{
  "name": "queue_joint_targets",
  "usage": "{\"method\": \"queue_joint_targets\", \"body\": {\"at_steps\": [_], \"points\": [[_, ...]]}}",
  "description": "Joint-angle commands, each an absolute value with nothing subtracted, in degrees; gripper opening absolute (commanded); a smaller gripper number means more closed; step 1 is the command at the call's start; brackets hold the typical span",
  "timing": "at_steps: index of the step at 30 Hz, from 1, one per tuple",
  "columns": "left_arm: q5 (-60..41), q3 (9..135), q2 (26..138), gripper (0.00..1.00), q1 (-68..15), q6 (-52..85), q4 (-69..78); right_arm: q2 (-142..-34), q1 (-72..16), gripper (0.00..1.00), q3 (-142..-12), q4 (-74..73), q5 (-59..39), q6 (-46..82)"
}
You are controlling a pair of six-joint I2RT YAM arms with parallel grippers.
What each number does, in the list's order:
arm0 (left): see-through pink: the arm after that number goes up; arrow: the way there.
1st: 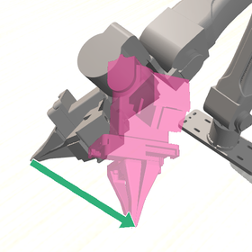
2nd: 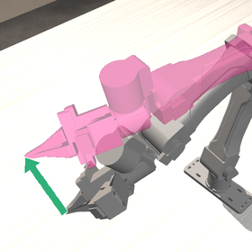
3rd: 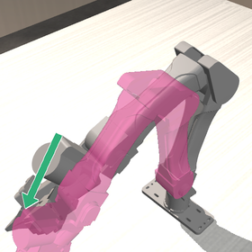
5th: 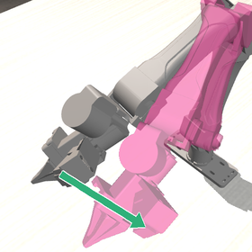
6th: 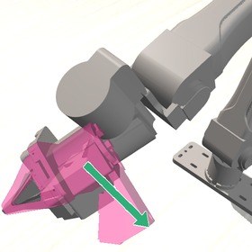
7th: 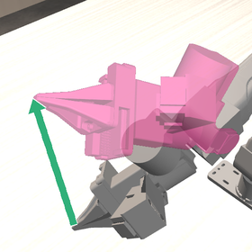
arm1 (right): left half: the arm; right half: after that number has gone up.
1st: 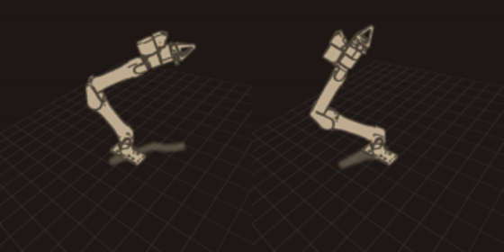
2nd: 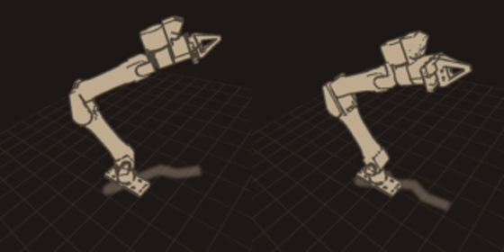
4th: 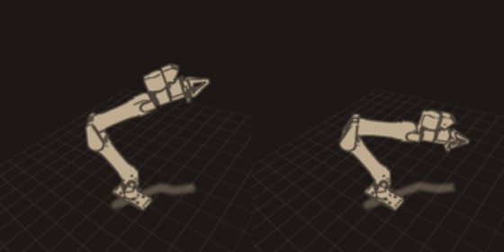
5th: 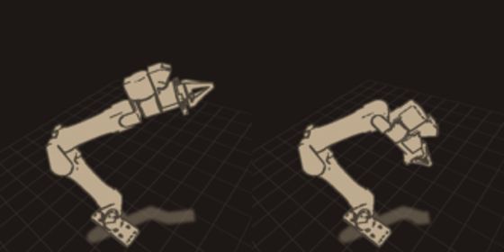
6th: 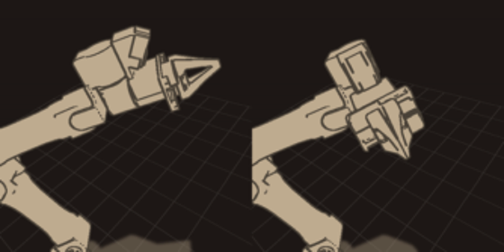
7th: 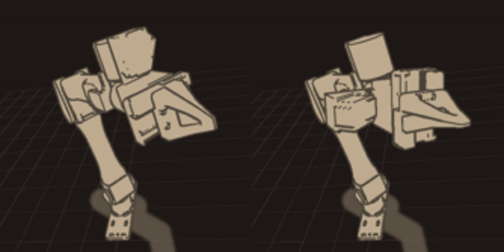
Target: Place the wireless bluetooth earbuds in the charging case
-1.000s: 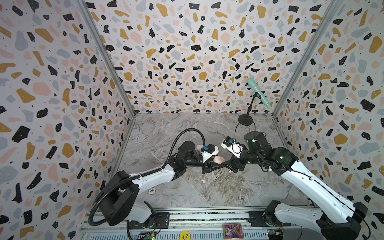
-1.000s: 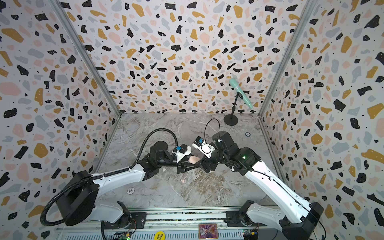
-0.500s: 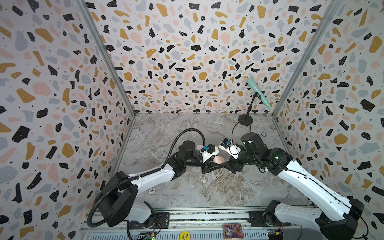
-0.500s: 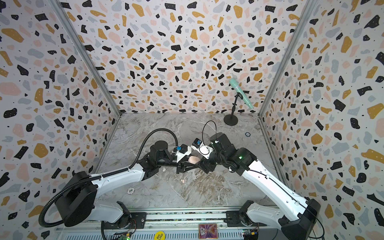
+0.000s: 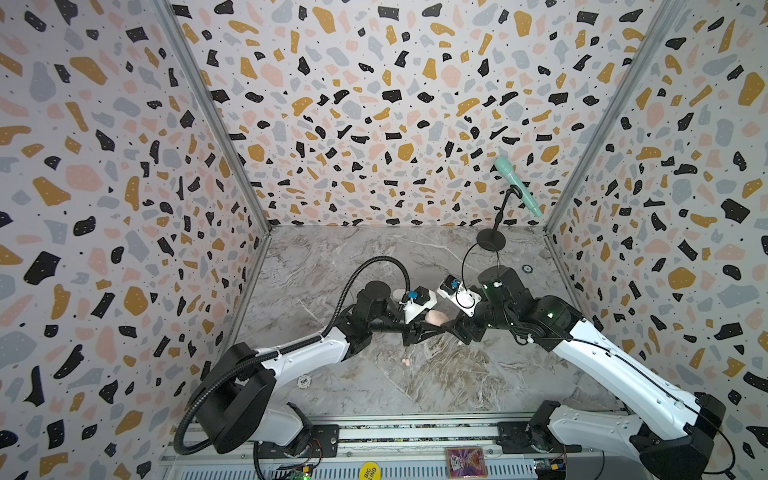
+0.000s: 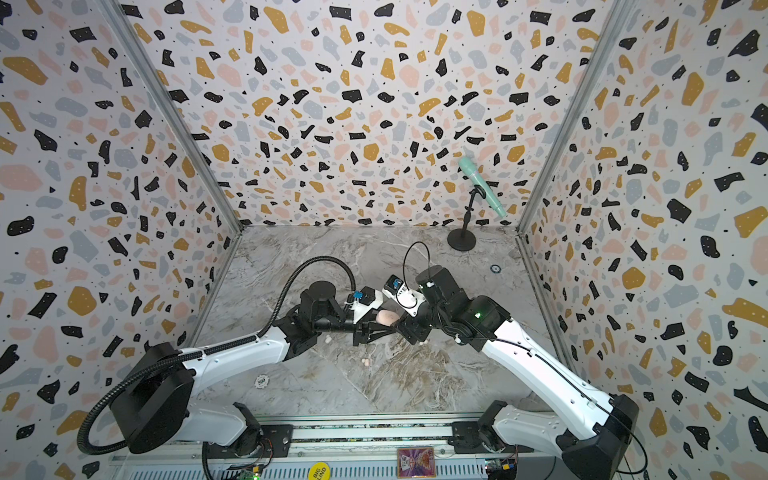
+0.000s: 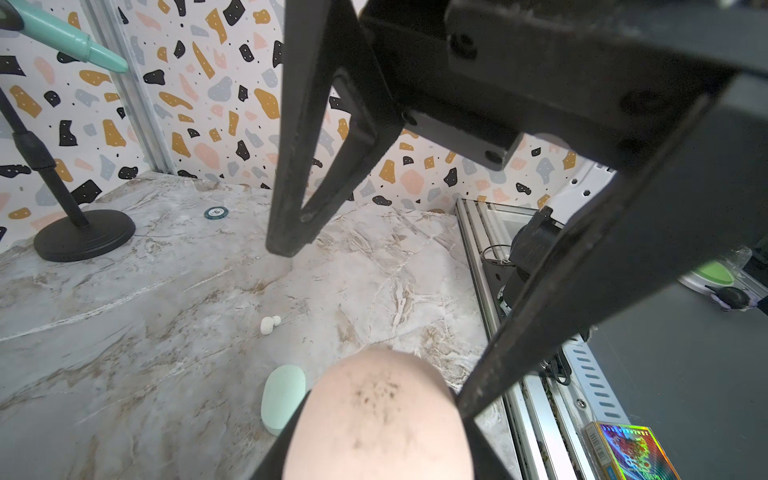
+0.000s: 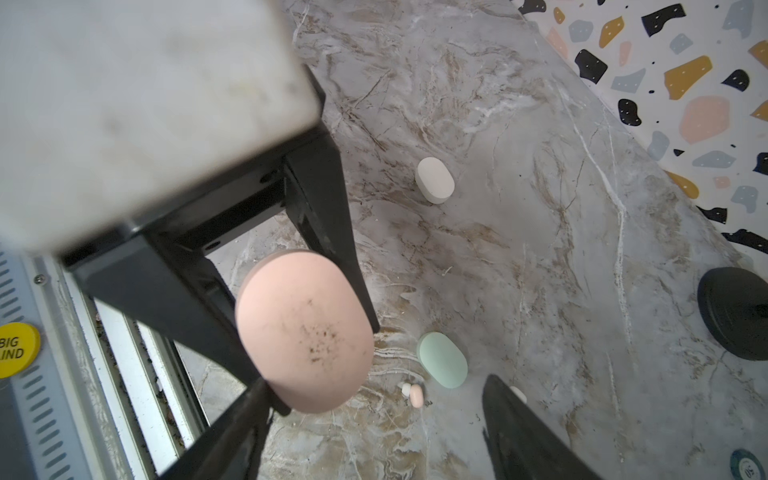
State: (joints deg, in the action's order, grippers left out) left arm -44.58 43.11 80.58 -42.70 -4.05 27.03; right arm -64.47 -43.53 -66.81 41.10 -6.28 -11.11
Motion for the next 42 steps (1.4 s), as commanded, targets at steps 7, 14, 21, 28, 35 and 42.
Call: {"method": "queue_joint_targets", "body": {"at_steps": [7, 14, 21, 28, 35, 42], "points": [[-50.1, 45.3, 78.1, 0.12, -43.3, -4.9, 29.6, -64.2, -41.9, 0.80, -70.1, 38.5, 4.2, -8.5], [-50.0, 45.4, 78.1, 0.11, -43.3, -5.0, 29.6, -64.7, -40.8, 0.80, -71.6, 39.8, 2.6, -7.1], [-42.7, 44.3, 76.7, 0.11, -43.3, -6.6, 29.5, -64.4, -29.9, 0.85, -72.7, 43.9, -15.8, 4.9], [-33.3, 42.9, 76.1, 0.12, -43.5, -8.6, 30.5, -64.4, -29.7, 0.86, -69.8, 43.5, -24.8, 21.5], [-31.8, 42.8, 77.2, 0.11, -43.6, -10.1, 29.9, -66.8, -36.3, 0.86, -69.8, 38.9, -24.0, 26.7], [-33.5, 42.8, 77.0, 0.12, -43.7, -10.1, 30.0, -70.0, -39.0, 0.86, -70.6, 35.5, -23.1, 26.9]]}}
